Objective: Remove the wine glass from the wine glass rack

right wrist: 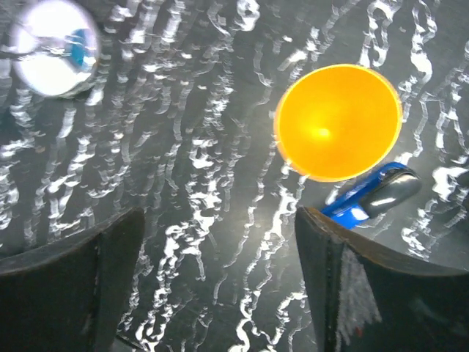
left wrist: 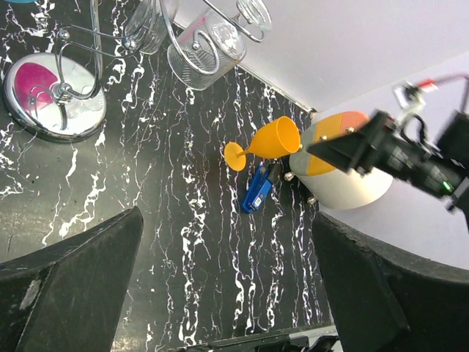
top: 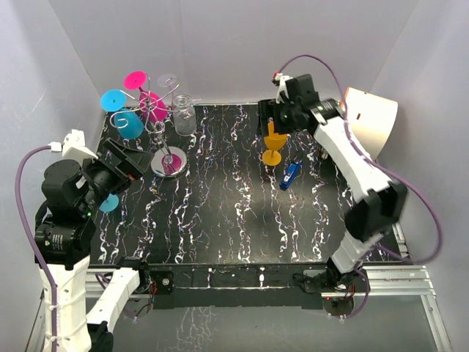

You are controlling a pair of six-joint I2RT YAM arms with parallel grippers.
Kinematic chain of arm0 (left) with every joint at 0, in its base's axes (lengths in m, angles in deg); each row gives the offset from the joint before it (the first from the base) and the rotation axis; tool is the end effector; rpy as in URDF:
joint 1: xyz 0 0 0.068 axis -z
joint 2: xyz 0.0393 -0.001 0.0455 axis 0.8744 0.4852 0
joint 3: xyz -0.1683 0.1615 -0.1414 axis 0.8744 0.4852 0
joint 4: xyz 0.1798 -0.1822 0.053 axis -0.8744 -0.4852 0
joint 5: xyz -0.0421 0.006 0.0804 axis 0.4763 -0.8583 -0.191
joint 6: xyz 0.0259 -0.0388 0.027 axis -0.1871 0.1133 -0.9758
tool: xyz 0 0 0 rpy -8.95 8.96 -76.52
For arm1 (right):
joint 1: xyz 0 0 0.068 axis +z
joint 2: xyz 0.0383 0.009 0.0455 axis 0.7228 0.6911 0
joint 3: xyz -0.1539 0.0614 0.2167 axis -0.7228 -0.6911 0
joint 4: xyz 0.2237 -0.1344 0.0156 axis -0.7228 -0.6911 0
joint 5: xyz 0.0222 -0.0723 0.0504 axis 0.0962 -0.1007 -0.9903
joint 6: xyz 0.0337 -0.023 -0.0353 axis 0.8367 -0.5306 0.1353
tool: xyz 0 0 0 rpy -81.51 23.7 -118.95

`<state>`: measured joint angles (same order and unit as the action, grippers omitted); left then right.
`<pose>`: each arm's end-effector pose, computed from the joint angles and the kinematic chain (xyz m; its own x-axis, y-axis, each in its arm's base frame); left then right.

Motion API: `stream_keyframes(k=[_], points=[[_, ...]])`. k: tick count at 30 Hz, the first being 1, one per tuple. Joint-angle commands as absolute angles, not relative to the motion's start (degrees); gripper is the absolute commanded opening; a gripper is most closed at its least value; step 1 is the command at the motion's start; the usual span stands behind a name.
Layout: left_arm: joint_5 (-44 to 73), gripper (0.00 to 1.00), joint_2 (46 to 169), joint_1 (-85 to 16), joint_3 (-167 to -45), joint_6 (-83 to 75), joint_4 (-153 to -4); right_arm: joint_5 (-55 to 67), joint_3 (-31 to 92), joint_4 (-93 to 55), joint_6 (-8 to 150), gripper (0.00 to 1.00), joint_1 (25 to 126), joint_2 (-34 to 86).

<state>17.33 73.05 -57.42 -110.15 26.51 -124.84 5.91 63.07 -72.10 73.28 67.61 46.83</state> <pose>0.0915 -0.0126 0.4600 -0.2805 -0.6399 -0.7154 0.0849 0.7259 -0.6825 0.3574 0.1447 0.3761 -0.7527 -0.1251 -0.6464 -0.3306 0.9209 0.2067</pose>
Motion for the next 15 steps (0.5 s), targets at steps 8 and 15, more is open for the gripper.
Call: stream_keyframes(k=[8, 15], points=[[19.11, 0.99, 80.32, -57.17, -115.39, 21.64, -126.82, -16.18, 28.46, -40.77, 79.59, 0.98, 67.84, 20.01], [18.71, 0.99, 90.63, -57.19, -128.47, 14.96, -130.19, -21.24, 21.42, -34.91, 82.71, 0.98, 67.88, 16.27]])
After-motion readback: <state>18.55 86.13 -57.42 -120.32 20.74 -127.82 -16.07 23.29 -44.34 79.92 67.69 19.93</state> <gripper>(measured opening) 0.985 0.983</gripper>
